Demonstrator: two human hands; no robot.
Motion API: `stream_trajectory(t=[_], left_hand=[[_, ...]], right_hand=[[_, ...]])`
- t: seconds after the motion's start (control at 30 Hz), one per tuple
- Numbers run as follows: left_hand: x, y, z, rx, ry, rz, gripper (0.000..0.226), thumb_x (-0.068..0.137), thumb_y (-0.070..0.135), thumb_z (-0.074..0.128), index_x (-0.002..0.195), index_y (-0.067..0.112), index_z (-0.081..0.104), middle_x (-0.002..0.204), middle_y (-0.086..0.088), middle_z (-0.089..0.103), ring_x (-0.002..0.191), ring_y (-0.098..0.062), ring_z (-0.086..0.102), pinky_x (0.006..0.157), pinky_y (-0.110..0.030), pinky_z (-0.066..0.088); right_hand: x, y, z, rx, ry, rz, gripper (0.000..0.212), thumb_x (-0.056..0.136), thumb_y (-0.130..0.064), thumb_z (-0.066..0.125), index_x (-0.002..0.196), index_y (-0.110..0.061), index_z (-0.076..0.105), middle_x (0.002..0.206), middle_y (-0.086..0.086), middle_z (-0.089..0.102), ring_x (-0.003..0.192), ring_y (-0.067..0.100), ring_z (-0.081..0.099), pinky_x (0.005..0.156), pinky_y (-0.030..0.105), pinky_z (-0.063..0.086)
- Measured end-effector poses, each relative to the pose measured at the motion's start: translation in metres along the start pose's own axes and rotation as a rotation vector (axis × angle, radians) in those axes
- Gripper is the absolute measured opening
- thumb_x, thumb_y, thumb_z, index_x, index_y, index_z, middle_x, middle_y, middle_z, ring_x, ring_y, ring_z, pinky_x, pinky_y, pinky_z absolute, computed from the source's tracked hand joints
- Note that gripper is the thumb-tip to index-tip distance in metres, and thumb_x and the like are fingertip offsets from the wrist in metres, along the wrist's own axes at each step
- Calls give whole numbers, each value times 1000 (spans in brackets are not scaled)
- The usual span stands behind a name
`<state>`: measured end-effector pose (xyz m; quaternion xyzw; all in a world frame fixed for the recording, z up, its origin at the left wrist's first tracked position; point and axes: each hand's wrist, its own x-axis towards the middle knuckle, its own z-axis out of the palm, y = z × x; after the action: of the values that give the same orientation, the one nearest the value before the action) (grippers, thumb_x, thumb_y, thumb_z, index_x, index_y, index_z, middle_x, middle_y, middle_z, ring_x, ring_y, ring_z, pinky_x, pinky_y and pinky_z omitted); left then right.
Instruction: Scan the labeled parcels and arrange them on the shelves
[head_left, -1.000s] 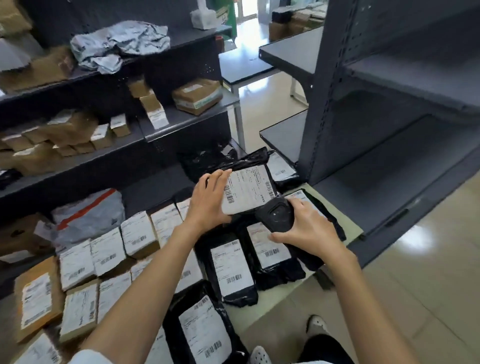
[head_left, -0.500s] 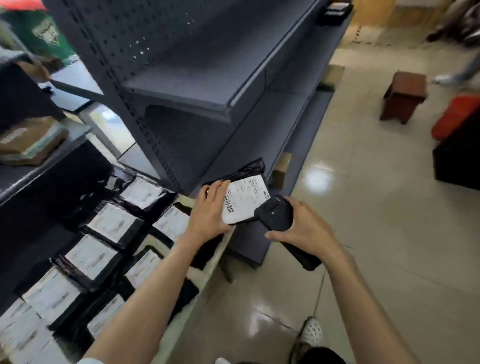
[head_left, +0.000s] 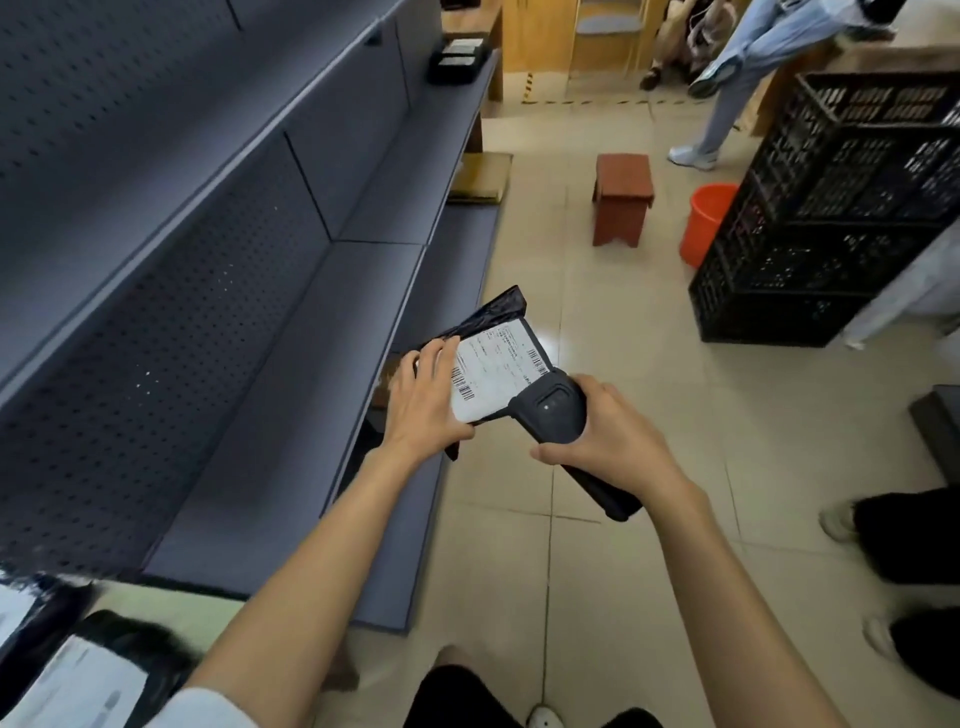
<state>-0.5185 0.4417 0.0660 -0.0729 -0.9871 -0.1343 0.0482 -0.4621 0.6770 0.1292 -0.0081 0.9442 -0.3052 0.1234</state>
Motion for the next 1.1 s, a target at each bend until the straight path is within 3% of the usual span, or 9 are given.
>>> stream_trajectory(t=[0.4, 0.73, 1.1], left_hand=[[301, -11, 29, -32, 5, 79, 120, 53, 43, 82, 152, 16, 19, 147, -5, 29, 129, -31, 29, 110, -47, 34], [563, 3, 46, -84, -12, 138, 119, 55, 40, 83, 151, 19, 17, 148, -1, 25, 131, -28, 26, 108, -43, 31], [865, 18, 104, -110, -28, -34, 118, 59, 41, 83, 152, 17, 15, 148, -2, 23, 128, -29, 26, 108, -41, 32]], right_hand=[[264, 0, -72, -33, 41, 40, 87, 66, -59, 78, 139, -34, 38, 115, -8, 51, 102, 19, 58, 81, 35, 46], [494, 18, -159, 23, 159, 116, 87, 62, -60, 78, 136, -34, 40, 114, -8, 52, 101, 18, 59, 86, 42, 51], [801, 91, -273, 145, 142, 102, 90, 48, -68, 72, 129, -40, 43, 116, -11, 54, 102, 18, 61, 89, 46, 53]])
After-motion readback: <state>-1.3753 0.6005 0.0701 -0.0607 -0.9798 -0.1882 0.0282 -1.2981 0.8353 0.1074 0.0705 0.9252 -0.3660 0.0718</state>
